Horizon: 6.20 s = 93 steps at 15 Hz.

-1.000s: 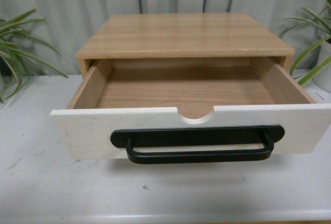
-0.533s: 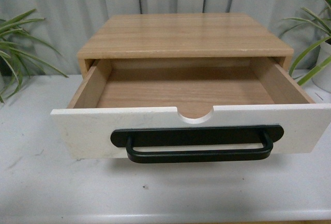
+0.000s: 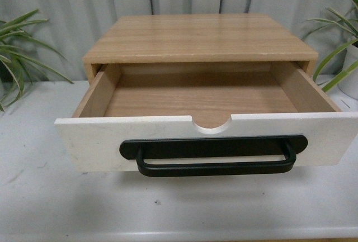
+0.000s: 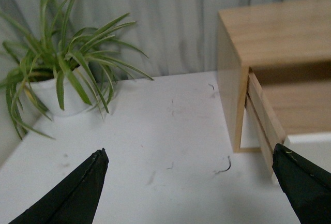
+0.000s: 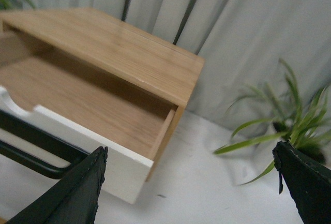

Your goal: Close drawer sideways

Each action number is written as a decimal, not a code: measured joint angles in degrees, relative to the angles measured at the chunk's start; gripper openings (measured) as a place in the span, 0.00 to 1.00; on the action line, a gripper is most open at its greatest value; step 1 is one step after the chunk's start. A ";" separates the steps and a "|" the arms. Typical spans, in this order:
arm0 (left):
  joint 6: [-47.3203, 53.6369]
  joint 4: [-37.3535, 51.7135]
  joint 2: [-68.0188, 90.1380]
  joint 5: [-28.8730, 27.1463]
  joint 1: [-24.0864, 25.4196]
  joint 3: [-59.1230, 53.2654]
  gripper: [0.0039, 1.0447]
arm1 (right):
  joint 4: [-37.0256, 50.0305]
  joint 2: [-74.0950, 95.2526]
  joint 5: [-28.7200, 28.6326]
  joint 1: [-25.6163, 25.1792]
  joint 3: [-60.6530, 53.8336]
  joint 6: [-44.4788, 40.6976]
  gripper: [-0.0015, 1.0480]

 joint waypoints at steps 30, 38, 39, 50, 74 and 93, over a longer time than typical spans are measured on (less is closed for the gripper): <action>54.80 23.32 58.29 12.52 0.28 23.39 0.94 | 10.19 52.35 3.65 2.27 25.11 -61.35 0.94; 53.44 31.52 71.45 11.65 0.39 30.49 0.94 | 10.14 63.30 5.77 2.71 36.61 -62.23 0.94; 53.53 31.50 72.63 11.43 0.50 31.82 0.94 | 9.29 64.19 6.45 2.84 38.12 -62.16 0.94; 53.57 32.83 78.51 9.75 -0.46 38.49 0.94 | 6.60 67.89 5.27 4.59 43.78 -59.76 0.94; -3.39 9.33 -1.11 27.78 21.20 -1.92 0.13 | -3.78 -7.72 12.59 -4.42 -3.06 16.59 0.02; -3.56 -4.74 -23.82 27.76 21.20 -10.82 0.01 | -20.87 -32.98 12.61 -4.42 -9.64 16.48 0.02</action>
